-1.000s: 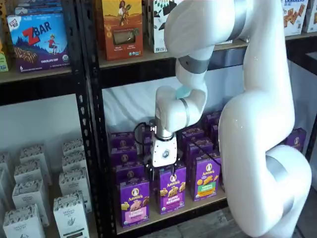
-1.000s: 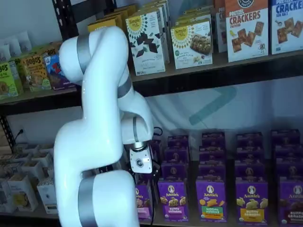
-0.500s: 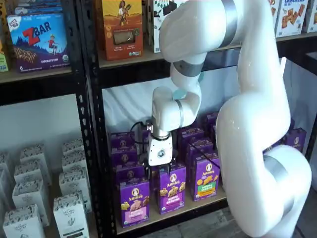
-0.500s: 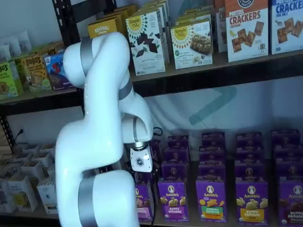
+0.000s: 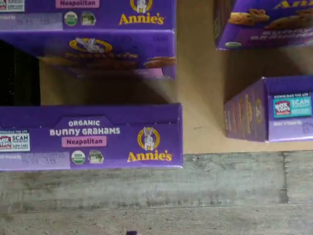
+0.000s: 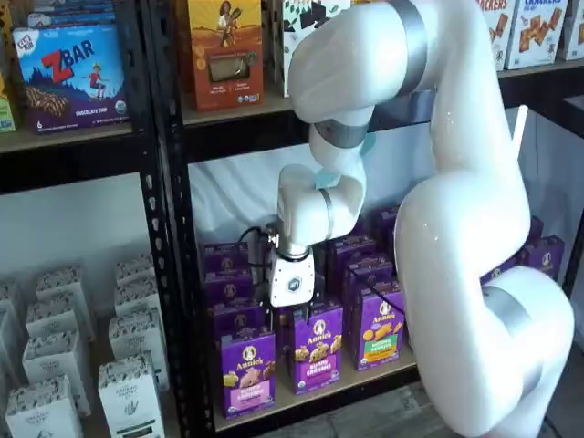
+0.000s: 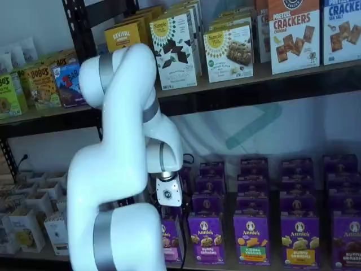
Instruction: Pick up the purple box with a pink patch in the middle, on the bottom shelf, the first box from the left
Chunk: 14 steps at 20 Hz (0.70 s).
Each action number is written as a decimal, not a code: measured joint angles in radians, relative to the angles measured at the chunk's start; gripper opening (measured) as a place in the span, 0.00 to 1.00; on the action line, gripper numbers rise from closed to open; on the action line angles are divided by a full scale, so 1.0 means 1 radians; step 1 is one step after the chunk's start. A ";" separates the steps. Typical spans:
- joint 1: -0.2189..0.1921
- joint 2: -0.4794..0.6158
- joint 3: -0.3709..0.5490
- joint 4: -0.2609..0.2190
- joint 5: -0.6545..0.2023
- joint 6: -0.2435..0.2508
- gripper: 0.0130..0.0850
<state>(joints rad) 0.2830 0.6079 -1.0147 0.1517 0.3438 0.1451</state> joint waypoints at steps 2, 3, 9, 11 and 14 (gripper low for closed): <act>0.003 0.014 -0.016 0.002 0.002 0.001 1.00; 0.004 0.022 -0.026 0.002 0.005 0.003 1.00; 0.009 0.048 -0.063 -0.011 0.011 0.019 1.00; 0.009 0.054 -0.072 -0.015 0.010 0.023 1.00; 0.007 0.062 -0.087 -0.037 0.017 0.043 1.00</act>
<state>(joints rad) 0.2903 0.6696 -1.1021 0.1144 0.3608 0.1881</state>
